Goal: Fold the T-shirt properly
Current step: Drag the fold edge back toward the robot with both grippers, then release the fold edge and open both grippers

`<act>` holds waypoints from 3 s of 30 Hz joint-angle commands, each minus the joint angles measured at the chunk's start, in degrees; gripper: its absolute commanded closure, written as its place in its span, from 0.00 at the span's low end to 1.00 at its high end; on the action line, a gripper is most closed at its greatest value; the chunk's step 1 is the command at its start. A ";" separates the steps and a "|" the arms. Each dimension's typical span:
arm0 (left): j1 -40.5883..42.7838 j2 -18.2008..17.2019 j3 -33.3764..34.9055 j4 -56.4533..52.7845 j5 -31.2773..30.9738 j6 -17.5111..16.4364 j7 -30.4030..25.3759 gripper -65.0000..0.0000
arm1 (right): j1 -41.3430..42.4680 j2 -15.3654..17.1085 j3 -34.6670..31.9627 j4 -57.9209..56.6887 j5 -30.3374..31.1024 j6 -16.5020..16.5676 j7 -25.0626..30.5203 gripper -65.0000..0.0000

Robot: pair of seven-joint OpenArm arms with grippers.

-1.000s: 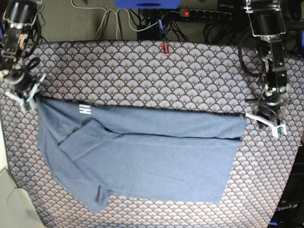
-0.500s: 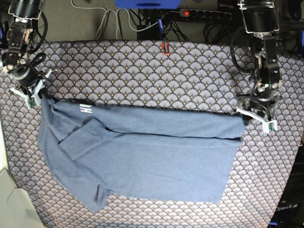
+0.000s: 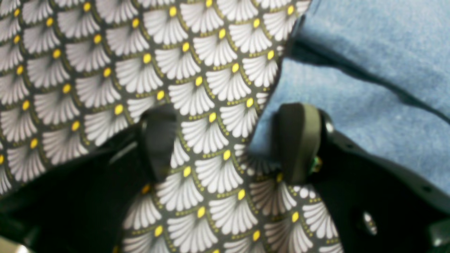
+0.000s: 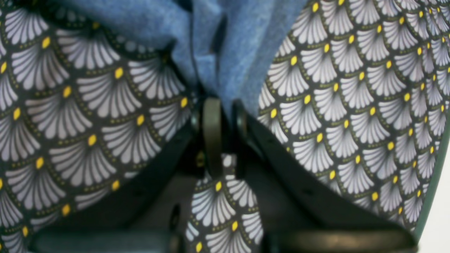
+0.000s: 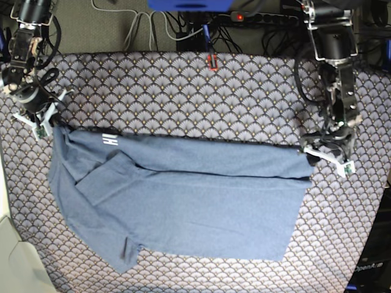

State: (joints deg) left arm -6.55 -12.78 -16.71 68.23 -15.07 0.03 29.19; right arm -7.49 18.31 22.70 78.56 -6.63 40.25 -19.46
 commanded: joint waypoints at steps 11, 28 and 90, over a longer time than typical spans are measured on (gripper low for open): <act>-1.41 1.13 3.83 0.56 -0.18 -0.43 -1.37 0.32 | 0.76 1.17 0.11 1.22 0.61 -0.25 1.22 1.00; -0.09 1.21 3.74 1.09 -0.09 -0.43 -1.28 0.99 | 0.50 1.43 0.11 3.68 0.61 -0.25 1.22 1.00; 33.49 -4.06 -6.10 28.87 -0.09 -0.43 -0.66 1.00 | -22.62 0.11 3.89 14.75 6.15 -0.25 4.47 1.00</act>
State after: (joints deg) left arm 27.05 -16.05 -22.26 96.36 -15.73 -1.26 29.80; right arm -29.74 17.65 25.87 92.38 -1.04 40.47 -15.81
